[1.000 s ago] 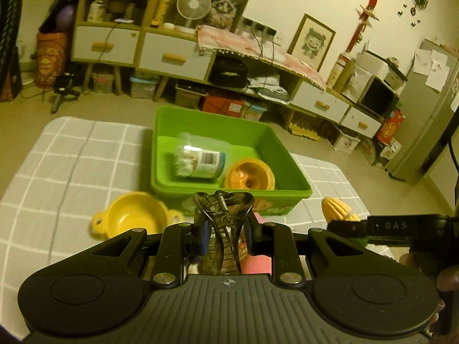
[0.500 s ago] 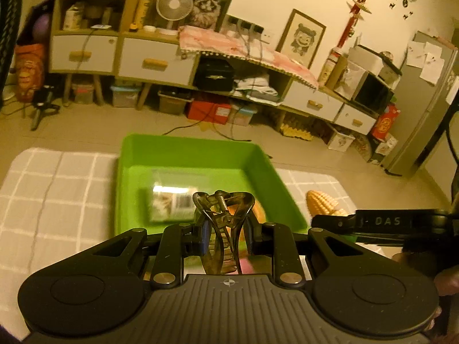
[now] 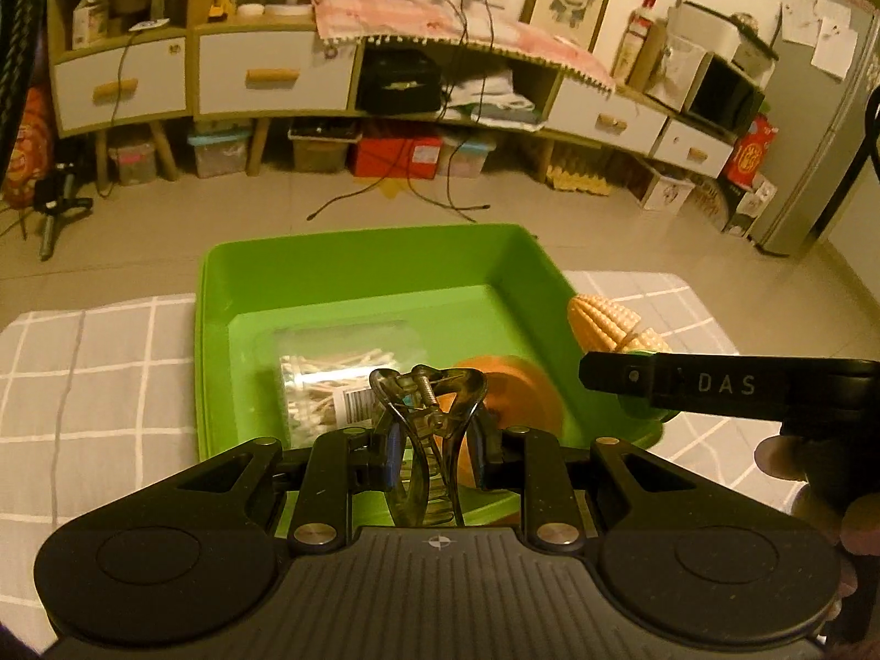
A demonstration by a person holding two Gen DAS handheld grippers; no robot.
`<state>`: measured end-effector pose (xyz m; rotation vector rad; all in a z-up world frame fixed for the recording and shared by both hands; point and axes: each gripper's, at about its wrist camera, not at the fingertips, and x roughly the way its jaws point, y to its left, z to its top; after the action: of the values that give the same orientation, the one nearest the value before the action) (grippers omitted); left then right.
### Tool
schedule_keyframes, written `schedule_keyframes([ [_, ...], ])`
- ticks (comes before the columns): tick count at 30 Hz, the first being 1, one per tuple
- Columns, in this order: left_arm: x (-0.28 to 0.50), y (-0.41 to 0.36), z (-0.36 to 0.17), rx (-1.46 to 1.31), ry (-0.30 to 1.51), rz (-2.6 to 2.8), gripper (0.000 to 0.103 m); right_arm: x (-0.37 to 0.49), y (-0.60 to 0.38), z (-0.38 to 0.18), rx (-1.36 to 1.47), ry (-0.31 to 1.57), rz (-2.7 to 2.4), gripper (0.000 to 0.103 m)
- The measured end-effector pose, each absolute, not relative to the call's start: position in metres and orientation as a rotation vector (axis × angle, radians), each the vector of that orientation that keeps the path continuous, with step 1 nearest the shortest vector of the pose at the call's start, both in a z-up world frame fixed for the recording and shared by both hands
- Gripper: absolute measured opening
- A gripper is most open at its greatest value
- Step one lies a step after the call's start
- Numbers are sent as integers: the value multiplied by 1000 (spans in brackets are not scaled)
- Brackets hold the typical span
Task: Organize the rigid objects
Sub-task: 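Carry the clip with the left tool while the right tool carries the corn over the bin, then open the right tool to drop the corn while the left tool releases the clip into the bin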
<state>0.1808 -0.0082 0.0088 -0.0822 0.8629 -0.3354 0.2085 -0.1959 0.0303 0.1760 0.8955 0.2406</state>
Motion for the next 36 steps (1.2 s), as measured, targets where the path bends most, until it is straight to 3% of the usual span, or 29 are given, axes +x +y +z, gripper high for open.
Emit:
schedule_keyframes([
  [28, 200, 9, -22, -9, 905, -206, 31, 224, -185, 0, 117, 888, 272, 35],
  [31, 198, 9, -21, -9, 892, -211, 41, 223, -186, 2, 117, 879, 275, 35],
  [33, 197, 10, -19, -26, 886, -215, 64, 222, -189, 5, 139, 869, 276, 36],
  [36, 194, 10, -15, -40, 856, -222, 76, 222, -196, 10, 188, 865, 283, 46],
])
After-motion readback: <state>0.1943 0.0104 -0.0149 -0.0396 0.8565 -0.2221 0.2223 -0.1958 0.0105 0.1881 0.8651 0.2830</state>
